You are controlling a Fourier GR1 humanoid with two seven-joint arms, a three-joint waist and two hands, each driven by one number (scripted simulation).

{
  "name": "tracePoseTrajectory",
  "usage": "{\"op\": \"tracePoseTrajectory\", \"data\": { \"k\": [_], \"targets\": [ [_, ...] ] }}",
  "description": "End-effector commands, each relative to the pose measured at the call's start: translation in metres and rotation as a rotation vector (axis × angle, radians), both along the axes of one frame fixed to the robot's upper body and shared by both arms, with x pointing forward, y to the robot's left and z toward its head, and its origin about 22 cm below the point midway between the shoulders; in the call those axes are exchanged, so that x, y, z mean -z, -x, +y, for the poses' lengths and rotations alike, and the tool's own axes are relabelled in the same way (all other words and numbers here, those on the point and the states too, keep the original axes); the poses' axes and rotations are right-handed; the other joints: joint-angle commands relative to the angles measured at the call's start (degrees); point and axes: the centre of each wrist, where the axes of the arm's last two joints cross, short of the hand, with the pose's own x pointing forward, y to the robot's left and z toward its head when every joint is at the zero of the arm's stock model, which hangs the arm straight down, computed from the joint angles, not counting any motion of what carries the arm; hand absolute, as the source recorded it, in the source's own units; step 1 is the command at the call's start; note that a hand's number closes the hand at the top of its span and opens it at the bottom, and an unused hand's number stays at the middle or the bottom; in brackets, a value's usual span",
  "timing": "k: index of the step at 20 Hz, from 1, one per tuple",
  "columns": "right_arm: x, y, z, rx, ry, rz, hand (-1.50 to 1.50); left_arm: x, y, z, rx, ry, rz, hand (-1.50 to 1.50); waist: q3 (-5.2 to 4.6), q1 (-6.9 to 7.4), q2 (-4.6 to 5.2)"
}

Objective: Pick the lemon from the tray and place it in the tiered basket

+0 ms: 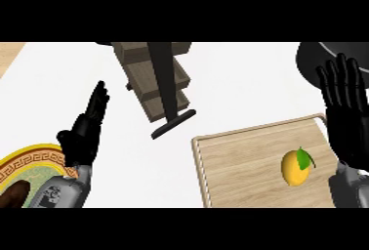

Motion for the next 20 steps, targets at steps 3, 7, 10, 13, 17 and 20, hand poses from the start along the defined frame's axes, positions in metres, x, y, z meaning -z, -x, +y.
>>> {"op": "tracePoseTrajectory", "data": {
  "k": [3, 7, 10, 13, 17, 20],
  "targets": [
    [-0.006, 0.007, 0.042, 0.129, 0.187, 0.021, 1.5, -0.005, 0.002, 0.035, 0.022, 0.026, 0.09, 0.0, 1.46, -0.73, -0.28],
    [0.033, 0.017, -0.043, 0.561, 0.548, 0.274, 1.5, 0.012, 0.011, 0.045, -0.022, 0.025, 0.145, 0.0, -0.54, -6.37, 0.97],
    [0.061, 0.028, -0.016, 0.887, 0.213, 0.332, -1.5, 0.014, 0.017, 0.052, 0.001, 0.069, 0.2, 0.0, 1.26, -4.0, -0.25],
    [0.068, 0.039, 0.01, 0.992, 0.34, 0.247, -1.5, 0.008, 0.018, 0.067, 0.03, 0.07, 0.206, 0.0, 1.18, -1.9, -0.39],
    [0.059, 0.052, 0.025, 1.018, 0.541, 0.261, -1.5, 0.002, 0.018, 0.063, 0.051, 0.083, 0.214, 0.0, 1.02, -1.98, -0.56],
    [0.066, 0.066, 0.002, 1.08, 0.765, 0.387, -1.5, 0.004, 0.022, 0.079, 0.019, 0.061, 0.222, 0.0, 0.67, -2.64, -0.57]
  ]
}}
